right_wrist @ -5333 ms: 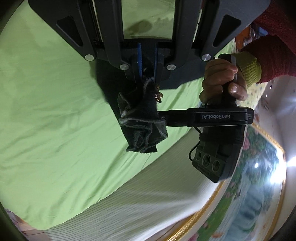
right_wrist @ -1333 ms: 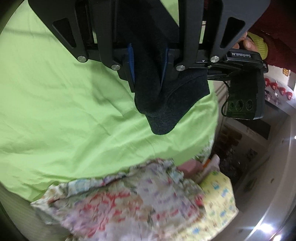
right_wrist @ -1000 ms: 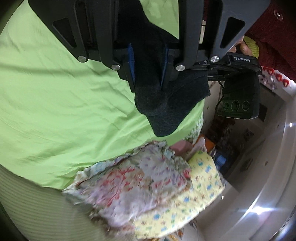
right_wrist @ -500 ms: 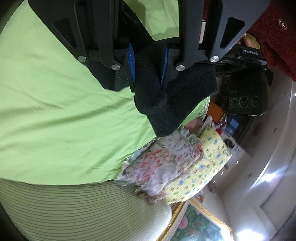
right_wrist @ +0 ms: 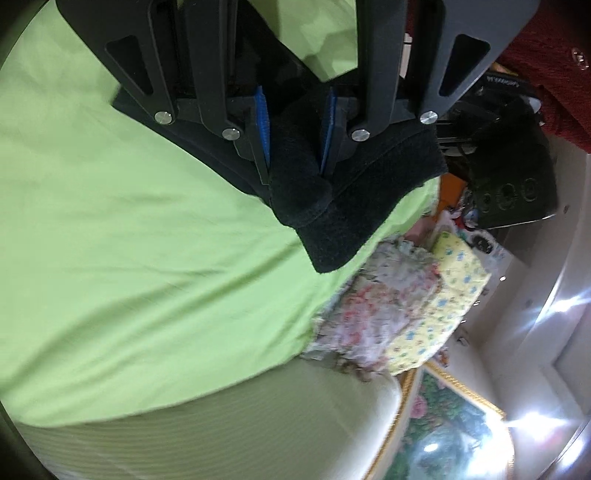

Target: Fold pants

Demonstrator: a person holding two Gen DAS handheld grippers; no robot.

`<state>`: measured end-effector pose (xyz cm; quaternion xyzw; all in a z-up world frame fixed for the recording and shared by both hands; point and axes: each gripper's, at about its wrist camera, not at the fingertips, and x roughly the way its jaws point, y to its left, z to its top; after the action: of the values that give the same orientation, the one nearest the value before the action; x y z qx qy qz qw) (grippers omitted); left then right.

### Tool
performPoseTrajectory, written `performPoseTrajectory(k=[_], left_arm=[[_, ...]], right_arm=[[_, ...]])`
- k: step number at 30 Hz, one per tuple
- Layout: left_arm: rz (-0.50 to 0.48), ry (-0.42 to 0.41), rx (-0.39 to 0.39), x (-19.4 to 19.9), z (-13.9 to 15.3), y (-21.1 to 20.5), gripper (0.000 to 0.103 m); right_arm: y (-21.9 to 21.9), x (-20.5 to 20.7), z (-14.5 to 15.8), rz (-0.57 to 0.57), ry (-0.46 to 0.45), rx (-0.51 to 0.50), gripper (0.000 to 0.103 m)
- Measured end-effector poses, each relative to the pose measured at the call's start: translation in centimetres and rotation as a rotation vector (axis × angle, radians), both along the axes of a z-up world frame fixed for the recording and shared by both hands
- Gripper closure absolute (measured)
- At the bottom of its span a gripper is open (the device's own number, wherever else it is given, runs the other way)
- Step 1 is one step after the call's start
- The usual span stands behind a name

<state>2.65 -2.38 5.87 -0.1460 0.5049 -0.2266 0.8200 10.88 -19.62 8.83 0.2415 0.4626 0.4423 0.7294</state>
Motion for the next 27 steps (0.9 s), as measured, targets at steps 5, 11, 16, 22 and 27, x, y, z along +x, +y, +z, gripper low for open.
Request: performPoseTrajectory(k=[5, 11, 16, 22, 27], left_arm=[[-0.055, 0.011, 0.048, 0.5, -1.4, -2.1, 0.082], [-0.128, 0.022, 0.053, 1.3, -2.1, -4.6, 0.059], [-0.209, 0.044, 0.044, 0.6, -2.7, -5.3, 0.047], [-0.227, 0.084, 0.018, 0.7, -2.6, -4.7, 0.044], [-0.178, 0.093, -0.013, 1.3, -1.8, -2.8, 0.037]], right_arm=[[-1.3, -0.6, -1.3, -0.041, 0.019, -0.058, 0.073], [-3.5, -1.2, -2.6, -0.142, 0.077, -0.137, 0.071], [-5.7, -2.4, -3.1, -0.252, 0.124, -0.186, 0.071], [-8.2, -4.1, -3.1, -0.414, 0.189, -0.198, 0.054], [-8.7, -5.6, -2.2, -0.509, 0.199, -0.208, 0.052]])
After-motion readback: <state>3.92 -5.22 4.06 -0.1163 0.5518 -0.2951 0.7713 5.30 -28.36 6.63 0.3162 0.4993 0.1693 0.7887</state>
